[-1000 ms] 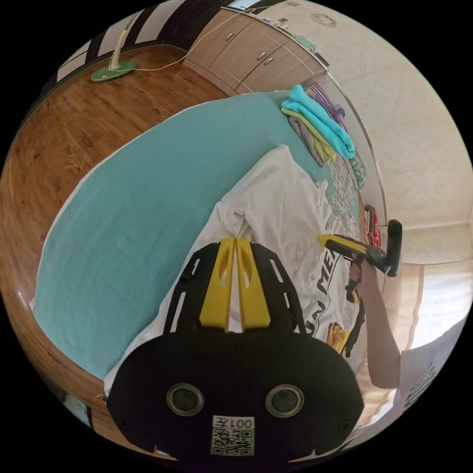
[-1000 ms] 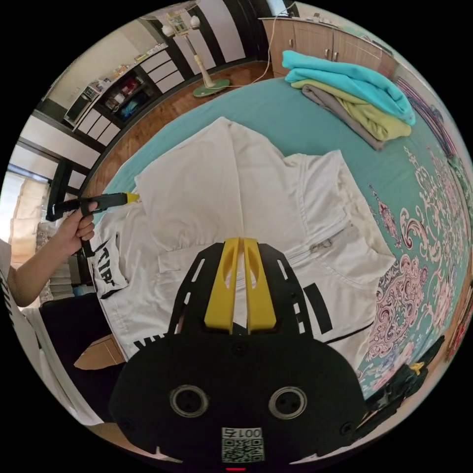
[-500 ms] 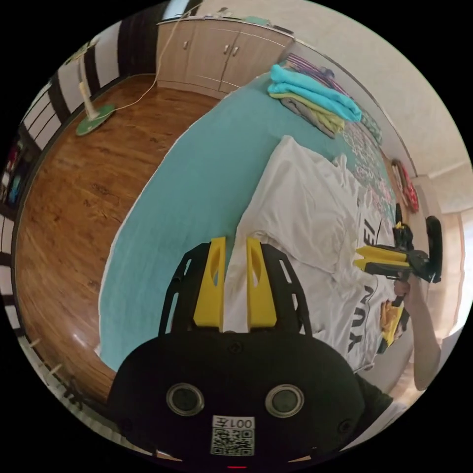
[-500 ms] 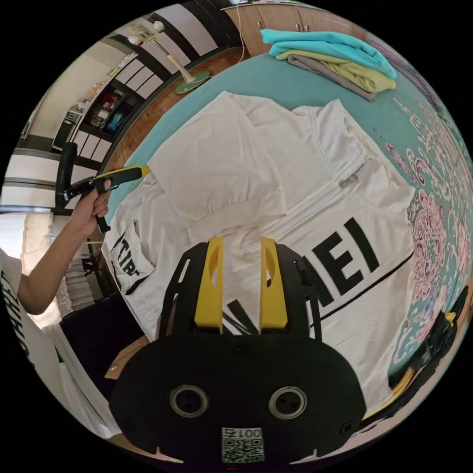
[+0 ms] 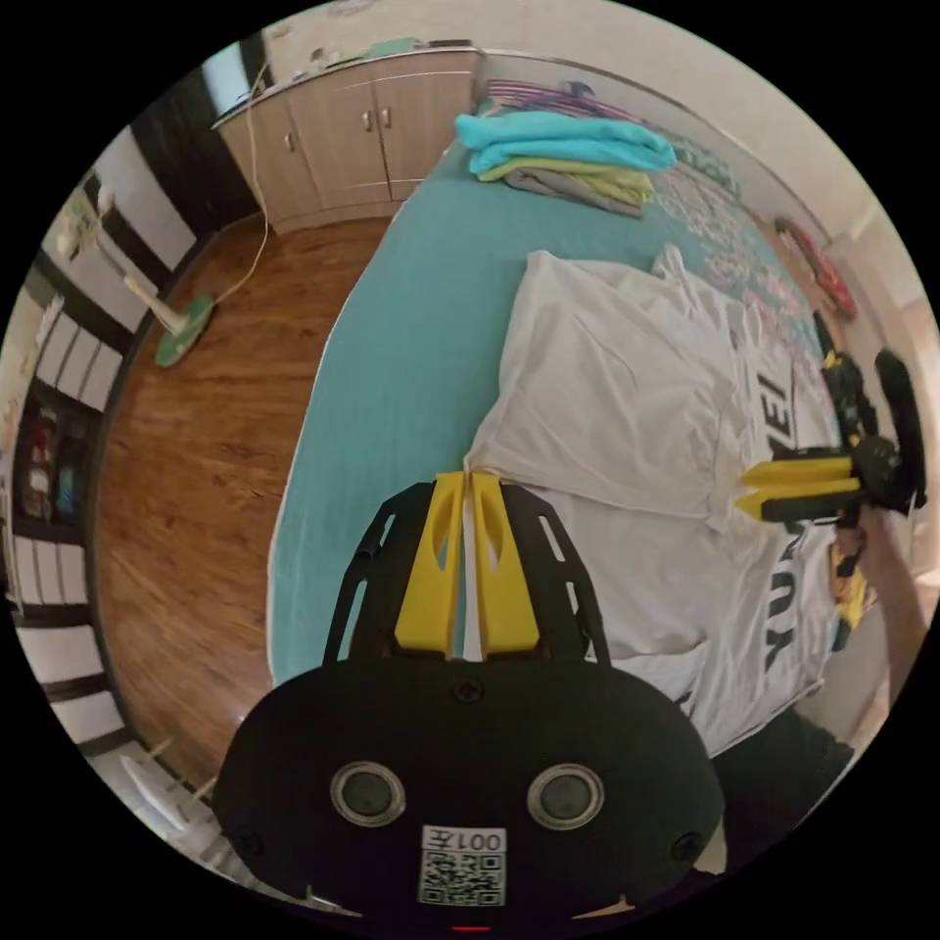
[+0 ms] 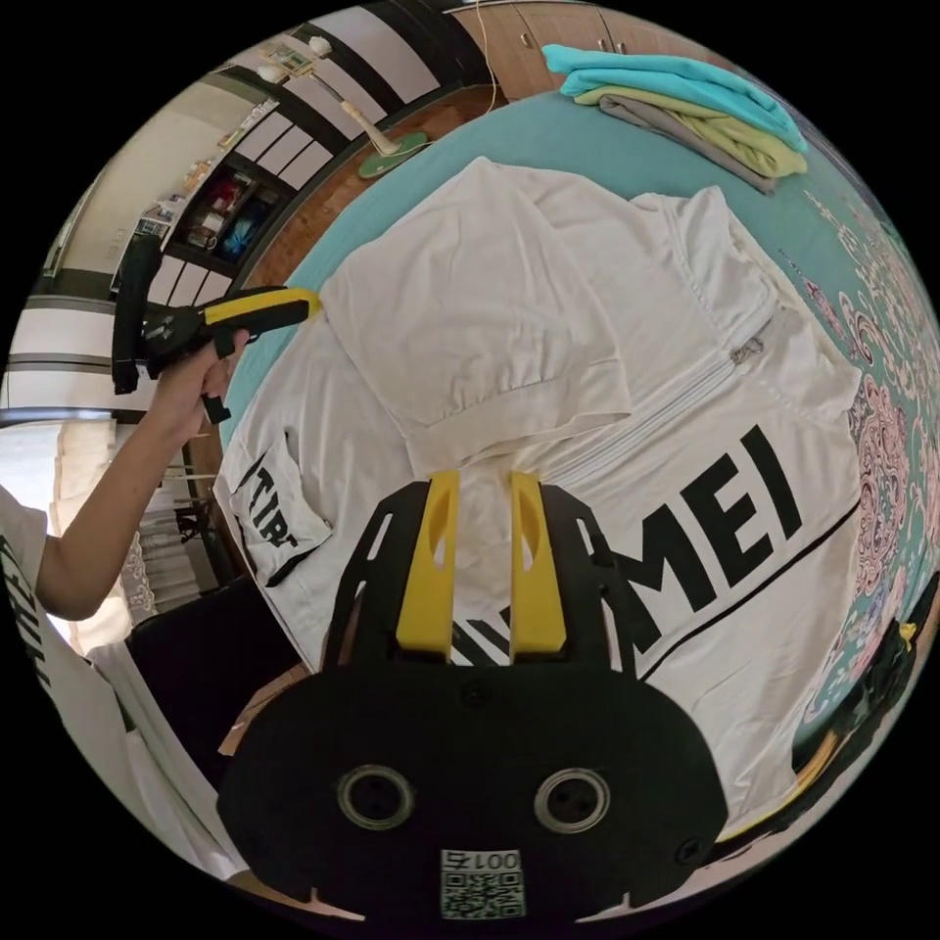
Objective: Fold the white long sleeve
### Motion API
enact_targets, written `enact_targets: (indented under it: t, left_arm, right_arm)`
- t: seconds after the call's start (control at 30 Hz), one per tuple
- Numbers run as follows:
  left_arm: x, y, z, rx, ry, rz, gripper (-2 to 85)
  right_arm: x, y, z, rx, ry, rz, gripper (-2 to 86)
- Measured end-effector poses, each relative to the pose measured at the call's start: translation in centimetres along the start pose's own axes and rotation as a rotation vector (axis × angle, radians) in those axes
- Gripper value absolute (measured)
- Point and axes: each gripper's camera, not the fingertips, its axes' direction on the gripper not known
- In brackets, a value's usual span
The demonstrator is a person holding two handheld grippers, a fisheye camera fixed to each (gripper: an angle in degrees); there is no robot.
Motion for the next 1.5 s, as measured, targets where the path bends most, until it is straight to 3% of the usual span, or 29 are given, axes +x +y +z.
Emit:
enact_targets:
  t: [0.2,0.47,0.57,0.67,0.77,0.87,0.93,1.07,1.13,1.3,1.5]
  left_arm:
    - [-0.1,0.8,1.0,0.035,0.165,-0.104,-0.8]
    - [2.8,1.2,1.1,0.078,0.14,-0.161,-0.4]
    - [5.0,0.7,1.6,0.08,0.198,-0.111,1.2]
    - [8.7,-0.5,3.2,0.004,0.13,0.025,0.8]
    - [11.2,-1.4,3.9,-0.029,0.034,0.011,0.0]
    - [13.6,-2.0,2.2,0.035,-0.023,-0.008,-0.7]
    - [17.6,-2.7,1.1,0.04,0.0,0.131,-0.4]
    - [26.6,-3.3,1.1,-0.008,0.069,0.446,0.6]
    - [33.5,-3.0,1.6,0.01,0.168,0.631,0.8]
    - [47.1,-3.5,4.7,0.015,0.288,0.838,1.2]
    - [60.4,-6.2,8.8,-0.001,0.301,0.935,1.1]
  right_arm:
    - [-1.9,1.2,-0.3,0.022,-0.026,0.031,8.8]
    - [-4.4,3.7,-1.3,0.058,-0.034,0.081,7.9]
    - [-5.7,5.0,-1.8,0.073,-0.041,0.07,7.1]
    - [-7.4,6.6,-2.2,0.075,-0.008,0.059,6.5]
    - [-9.3,9.3,-3.4,0.073,0.087,0.054,6.1]
    - [-10.3,13.4,-5.5,0.027,0.354,0.103,4.8]
    - [-9.6,17.6,-7.8,-0.04,0.648,0.194,4.0]
    - [-5.8,25.0,-12.5,-0.103,0.832,0.347,5.5]
    - [-2.4,30.2,-16.2,-0.076,0.805,0.482,7.6]
    - [3.6,39.8,-20.5,0.086,0.619,0.686,11.4]
    - [8.6,43.6,-21.8,0.208,0.443,0.534,11.5]
